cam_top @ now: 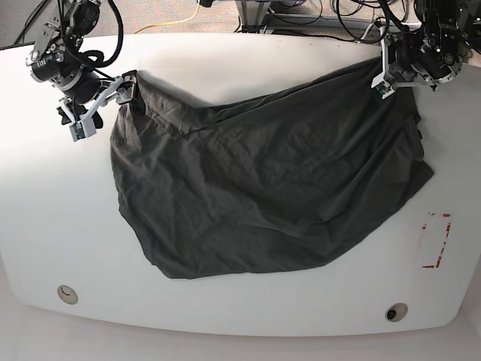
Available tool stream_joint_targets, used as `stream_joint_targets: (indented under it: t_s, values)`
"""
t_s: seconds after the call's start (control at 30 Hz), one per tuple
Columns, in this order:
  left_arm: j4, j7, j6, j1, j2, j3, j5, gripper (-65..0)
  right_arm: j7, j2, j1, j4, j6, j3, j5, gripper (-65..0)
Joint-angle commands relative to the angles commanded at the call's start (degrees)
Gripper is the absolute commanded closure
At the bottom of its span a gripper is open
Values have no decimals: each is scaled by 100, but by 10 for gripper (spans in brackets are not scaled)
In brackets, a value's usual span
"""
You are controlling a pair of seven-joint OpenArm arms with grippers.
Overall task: Layout the t-shirt on the table in an organized manner, then fold the t-shirt properly
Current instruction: 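Pull the grasped shirt edge away from the right gripper with the left gripper, then move both grippers onto the shirt body and pinch the fabric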
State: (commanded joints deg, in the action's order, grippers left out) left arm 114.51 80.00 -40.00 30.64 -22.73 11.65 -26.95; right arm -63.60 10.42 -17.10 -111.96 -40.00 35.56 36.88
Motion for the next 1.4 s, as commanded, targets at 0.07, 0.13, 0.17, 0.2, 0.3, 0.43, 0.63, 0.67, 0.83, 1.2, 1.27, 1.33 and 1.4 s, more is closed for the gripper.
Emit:
stream_joint_targets:
  t_s: [0.07, 0.13, 0.17, 0.2, 0.3, 0.43, 0.63, 0.67, 0.83, 1.2, 1.27, 1.33, 1.4]
  values:
    - [0, 0, 0, 176, 0, 0, -79, -6, 0, 0, 0, 0, 0, 0, 0, -634]
    - [0, 0, 0, 334, 9, -9, -79, -7, 0, 0, 0, 0, 0, 0, 0, -634]
    - [0, 0, 0, 422, 18, -9, -79, -7, 0, 0, 0, 0, 0, 0, 0, -634]
    - [0, 0, 0, 492, 18, -9, -79, -8, 0, 0, 0, 0, 0, 0, 0, -634]
    - [0, 0, 0, 624, 26, -9, -79, -10, 0, -70, 0, 0, 0, -9, -18, -634]
    - [0, 0, 0, 651, 26, 9, -79, -13, 0, -97, 0, 0, 0, -9, -35, -634]
    - [0, 0, 0, 651, 18, 9, -88, -150, 0, -97, 26, 0, 0, -18, -26, -634]
    - [0, 0, 0, 633, 18, 9, -88, -185, 0, -97, 62, 0, 0, -18, -35, -634]
    - [9, 0, 0, 457, 18, 9, -88, -354, 0, -97, 237, 0, 0, -18, -44, -634]
    - [0, 0, 0, -1011, 273, 255, -97, -332, -9, -105, 1327, 747, 0, -273, -404, -634]
    - [-18, 0, 0, -1354, 343, 457, -53, -306, 0, -105, 1503, 941, 0, -404, -510, -634]
    - [-88, 0, 0, -1732, 510, 721, 9, -281, 0, -114, 1697, 1108, 0, -519, -624, -634]
    - [-149, 0, 0, -1978, 633, 1011, 193, -268, 62, -114, 1837, 1292, 0, -651, -703, -634]
